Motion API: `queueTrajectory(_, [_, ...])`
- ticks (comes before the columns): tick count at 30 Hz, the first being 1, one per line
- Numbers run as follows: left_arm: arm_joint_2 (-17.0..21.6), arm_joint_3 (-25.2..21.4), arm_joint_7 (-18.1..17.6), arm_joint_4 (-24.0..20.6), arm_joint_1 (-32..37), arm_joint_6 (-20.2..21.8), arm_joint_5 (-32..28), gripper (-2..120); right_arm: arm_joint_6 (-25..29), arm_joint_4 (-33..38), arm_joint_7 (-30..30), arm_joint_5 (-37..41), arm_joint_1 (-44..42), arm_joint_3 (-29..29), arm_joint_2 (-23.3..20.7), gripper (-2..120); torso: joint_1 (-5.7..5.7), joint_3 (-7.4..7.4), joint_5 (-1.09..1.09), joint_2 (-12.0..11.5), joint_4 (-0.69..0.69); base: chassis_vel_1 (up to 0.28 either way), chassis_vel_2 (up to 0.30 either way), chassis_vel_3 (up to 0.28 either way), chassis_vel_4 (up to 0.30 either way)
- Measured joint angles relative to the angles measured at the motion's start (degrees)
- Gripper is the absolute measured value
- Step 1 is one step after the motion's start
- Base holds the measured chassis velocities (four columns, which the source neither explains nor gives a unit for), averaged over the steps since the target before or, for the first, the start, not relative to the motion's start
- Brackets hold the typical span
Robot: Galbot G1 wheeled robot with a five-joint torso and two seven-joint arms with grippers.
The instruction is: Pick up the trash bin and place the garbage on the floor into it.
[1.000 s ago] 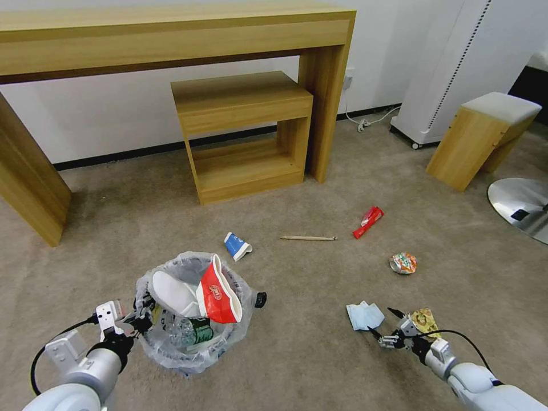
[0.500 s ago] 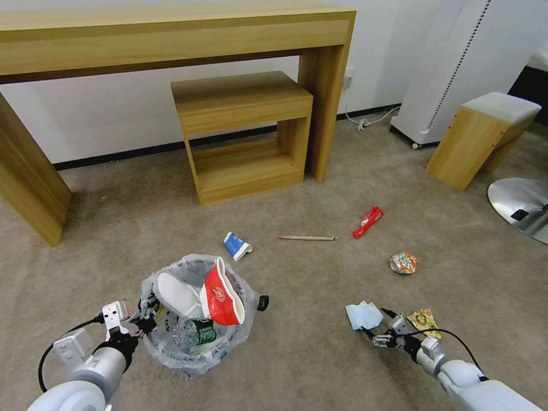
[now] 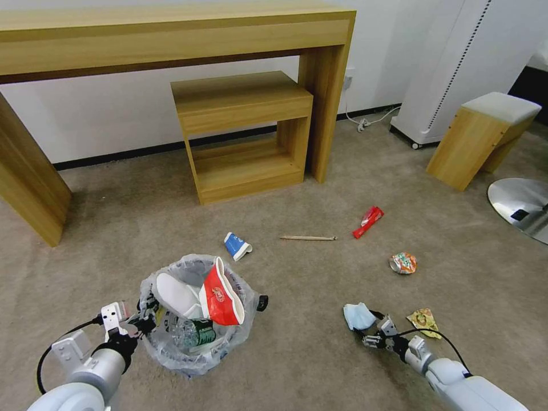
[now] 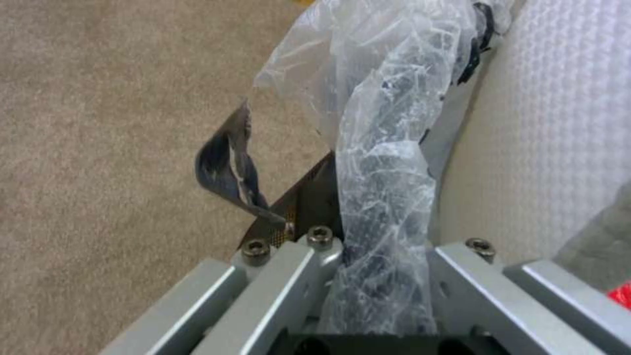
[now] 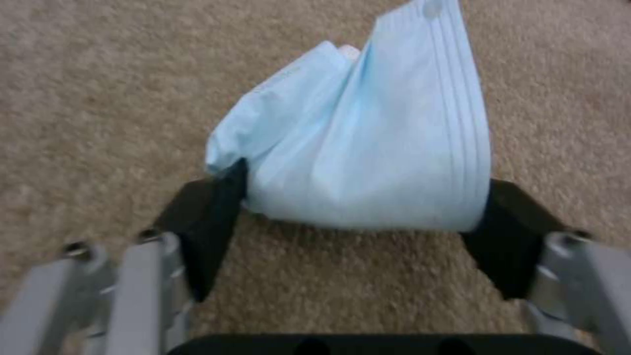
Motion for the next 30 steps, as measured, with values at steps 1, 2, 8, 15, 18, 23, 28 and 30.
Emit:
queueTrajectory(1, [0.0,0.0,0.0,0.0,-0.1,0.0,0.0,1,0.0,0.2,0.0,0.0,-0.1,0.1,-0.1,68,0.00,0.00,0.00,0.0,0.00,0.000,0.000,0.000,0.000])
queueTrajectory(2, [-0.1,0.2,0.0,0.1,-0.3,0.0,0.0,1,0.2,0.7,-0.1,0.0,-0.3,0.3,-0.4,60,0.00,0.00,-0.01,0.0,0.00,0.000,0.000,0.000,0.000])
queueTrajectory(8, [-0.6,0.7,-0.1,0.5,-0.6,-0.1,0.3,1,0.9,0.7,-0.8,-0.2,-0.5,0.9,-0.6,41,0.00,0.00,-0.01,0.0,0.00,0.000,0.000,0.000,0.000])
queueTrajectory(15, [-1.0,0.8,0.1,0.9,-0.4,-0.4,0.7,1,2.5,0.3,-1.8,-1.0,-0.7,1.6,-0.2,12,0.00,0.00,0.00,0.0,0.00,0.000,0.000,0.000,0.000])
queueTrajectory(18, [-1.1,0.8,0.3,1.0,-0.2,-0.5,0.9,1,3.1,1.0,-2.6,-1.1,-1.0,1.8,-0.2,3,0.00,0.00,-0.01,0.0,0.00,0.000,0.000,0.000,0.000])
queueTrajectory(23, [-1.1,0.8,0.5,1.1,-0.1,-0.5,1.1,1,4.0,5.9,-3.6,0.3,-2.2,2.5,-1.3,0,0.00,0.00,0.00,0.0,0.00,0.000,0.000,0.000,0.000])
queueTrajectory(28, [-0.9,0.7,0.5,1.2,-0.3,-0.5,1.1,1,4.2,12.9,-5.2,2.4,-3.6,3.4,-3.3,0,0.00,0.00,0.00,0.0,0.00,0.000,0.000,0.000,0.000])
queueTrajectory(30, [-0.8,0.6,0.5,1.5,-0.4,-0.5,1.2,1,4.6,18.1,-7.3,5.1,-4.7,3.9,-5.0,0,0.00,0.00,0.00,0.0,0.00,0.000,0.000,0.000,0.000])
